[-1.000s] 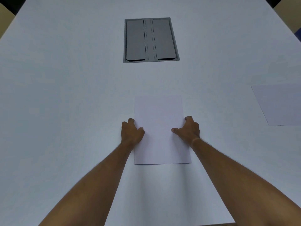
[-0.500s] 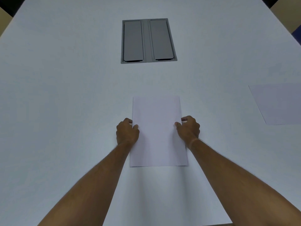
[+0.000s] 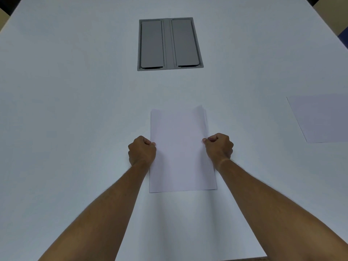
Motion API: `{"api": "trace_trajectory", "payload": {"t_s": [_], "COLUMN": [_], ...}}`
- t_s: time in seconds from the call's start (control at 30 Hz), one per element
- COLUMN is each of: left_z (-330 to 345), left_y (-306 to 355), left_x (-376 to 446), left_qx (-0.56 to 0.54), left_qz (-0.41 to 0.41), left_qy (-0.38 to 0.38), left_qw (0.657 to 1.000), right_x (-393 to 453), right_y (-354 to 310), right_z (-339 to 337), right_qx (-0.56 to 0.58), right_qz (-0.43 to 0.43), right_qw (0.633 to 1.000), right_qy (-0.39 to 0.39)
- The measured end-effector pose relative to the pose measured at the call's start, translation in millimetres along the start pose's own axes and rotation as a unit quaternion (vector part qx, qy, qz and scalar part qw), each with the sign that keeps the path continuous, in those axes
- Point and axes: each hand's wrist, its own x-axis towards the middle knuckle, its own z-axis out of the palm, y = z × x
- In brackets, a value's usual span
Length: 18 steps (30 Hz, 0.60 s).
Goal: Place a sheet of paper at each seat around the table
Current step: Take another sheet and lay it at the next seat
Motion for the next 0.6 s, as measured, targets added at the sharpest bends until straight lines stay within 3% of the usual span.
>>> {"api": "trace_trajectory", "payload": {"t_s": [0.27,0.6], "left_z": [-4,-28], "left_y": [1,11], "left_x": [-4,-15], "left_qx": [-0.05,-0.137], "left_qz": [-0.01,0.007], "left_qy": [-0.004,0.006], "left_qw": [0.999,0.991], "right_x": [-1,-3], "right_y": [-3,-17], "right_z": [-4,-32], "right_qx": [0.046,0.142], "right_qz": [0.011,-0.018], "right_qw": [0.999,0.986], "right_qy": [-0.001,-0.083]}}
